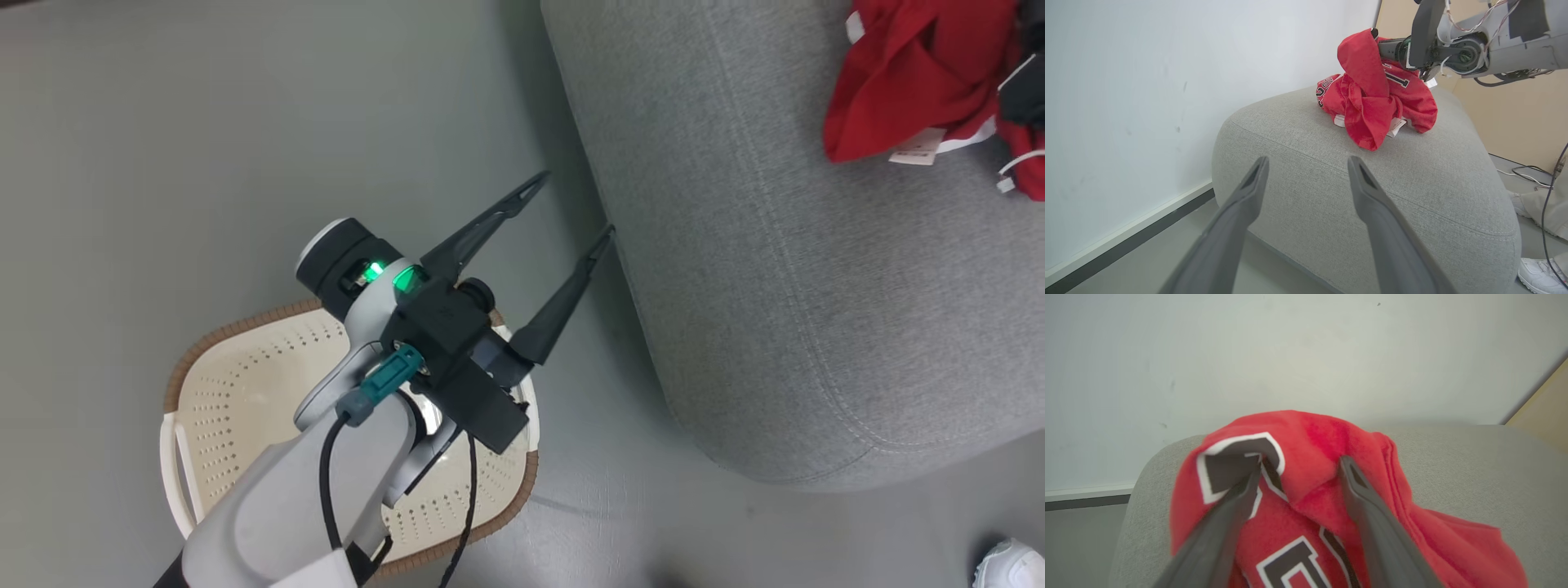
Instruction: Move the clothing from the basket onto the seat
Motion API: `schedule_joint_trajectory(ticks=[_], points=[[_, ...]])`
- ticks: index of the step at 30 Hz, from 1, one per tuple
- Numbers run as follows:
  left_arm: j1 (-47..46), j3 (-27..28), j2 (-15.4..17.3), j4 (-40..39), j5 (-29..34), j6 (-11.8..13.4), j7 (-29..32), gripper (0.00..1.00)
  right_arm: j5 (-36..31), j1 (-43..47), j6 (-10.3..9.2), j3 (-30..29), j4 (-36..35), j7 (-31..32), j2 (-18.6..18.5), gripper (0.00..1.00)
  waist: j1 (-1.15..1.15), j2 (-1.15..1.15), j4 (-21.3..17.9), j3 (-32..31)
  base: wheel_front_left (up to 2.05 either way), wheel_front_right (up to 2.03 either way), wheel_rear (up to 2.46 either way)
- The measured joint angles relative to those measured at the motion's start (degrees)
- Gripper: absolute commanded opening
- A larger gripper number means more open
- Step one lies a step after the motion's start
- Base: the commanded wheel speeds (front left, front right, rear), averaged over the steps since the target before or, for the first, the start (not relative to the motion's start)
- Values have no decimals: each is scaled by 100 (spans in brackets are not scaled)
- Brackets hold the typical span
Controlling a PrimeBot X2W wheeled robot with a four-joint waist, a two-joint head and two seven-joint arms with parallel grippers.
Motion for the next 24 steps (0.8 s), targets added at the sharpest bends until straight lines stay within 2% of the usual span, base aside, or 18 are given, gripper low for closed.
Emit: schedule_joint_trajectory(ticks=[3,12,24], points=[[64,113,-8,210,-73,52,-64,100,-179,132,93,174,-31,-7,102,100,0,0,-37,-201,0,0,0],[532,335,-79,680,-404,163,-225,100,-281,879,192,399,-238,-32,296,100,0,-1,-91,-796,0,0,0],[1144,733,-240,1134,-794,360,-350,100,-287,2050,194,491,-1014,-32,348,100,-1,-1,-14,-1717,0,0,0]])
